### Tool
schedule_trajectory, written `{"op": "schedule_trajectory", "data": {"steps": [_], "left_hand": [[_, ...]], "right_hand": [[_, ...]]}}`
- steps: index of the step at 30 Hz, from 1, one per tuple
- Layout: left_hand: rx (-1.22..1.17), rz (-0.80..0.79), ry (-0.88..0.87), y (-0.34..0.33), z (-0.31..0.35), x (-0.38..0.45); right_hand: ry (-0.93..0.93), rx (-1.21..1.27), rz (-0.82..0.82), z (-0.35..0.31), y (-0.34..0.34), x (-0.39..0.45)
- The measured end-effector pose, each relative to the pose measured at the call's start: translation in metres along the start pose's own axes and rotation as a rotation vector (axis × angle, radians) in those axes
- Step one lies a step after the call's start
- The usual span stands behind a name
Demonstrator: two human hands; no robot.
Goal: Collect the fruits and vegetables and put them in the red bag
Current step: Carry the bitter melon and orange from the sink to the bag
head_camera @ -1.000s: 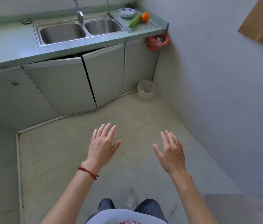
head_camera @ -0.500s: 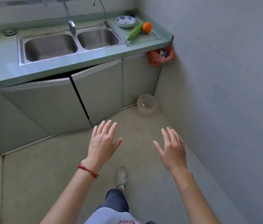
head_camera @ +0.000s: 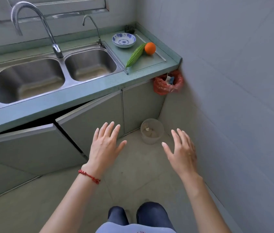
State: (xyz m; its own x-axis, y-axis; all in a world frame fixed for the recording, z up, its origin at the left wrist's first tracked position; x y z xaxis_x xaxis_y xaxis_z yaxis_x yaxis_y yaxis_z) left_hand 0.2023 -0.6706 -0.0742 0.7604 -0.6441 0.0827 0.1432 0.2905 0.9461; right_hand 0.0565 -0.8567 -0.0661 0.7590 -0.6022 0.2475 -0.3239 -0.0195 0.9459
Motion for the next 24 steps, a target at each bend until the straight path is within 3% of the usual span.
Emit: {"op": "schedule_trajectory", "data": {"steps": [17, 24], "left_hand": [[0.001, 0.017, 0.046, -0.024, 0.012, 0.282], [-0.032, -0.036, 0.076, -0.036, 0.001, 0.373]], "right_hand": [[0.109, 0.031, -0.099, 0.033, -0.073, 0.293], [0.109, 0.059, -0.206, 0.027, -0.111, 0.378]]}}
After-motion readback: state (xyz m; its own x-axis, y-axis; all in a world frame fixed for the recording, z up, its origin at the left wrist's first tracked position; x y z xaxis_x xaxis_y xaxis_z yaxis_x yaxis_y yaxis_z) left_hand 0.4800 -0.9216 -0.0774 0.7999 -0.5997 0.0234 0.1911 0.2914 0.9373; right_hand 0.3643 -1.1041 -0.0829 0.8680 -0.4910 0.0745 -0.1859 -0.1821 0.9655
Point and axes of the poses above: each hand's wrist, its own x-axis towards the middle knuckle, its own y-axis out of the back of the hand, z = x × y, the point moved 10 cm from there along x, towards the middle knuckle, and after that the axes turned 5 degrees about -x, right-handed, at the moved point
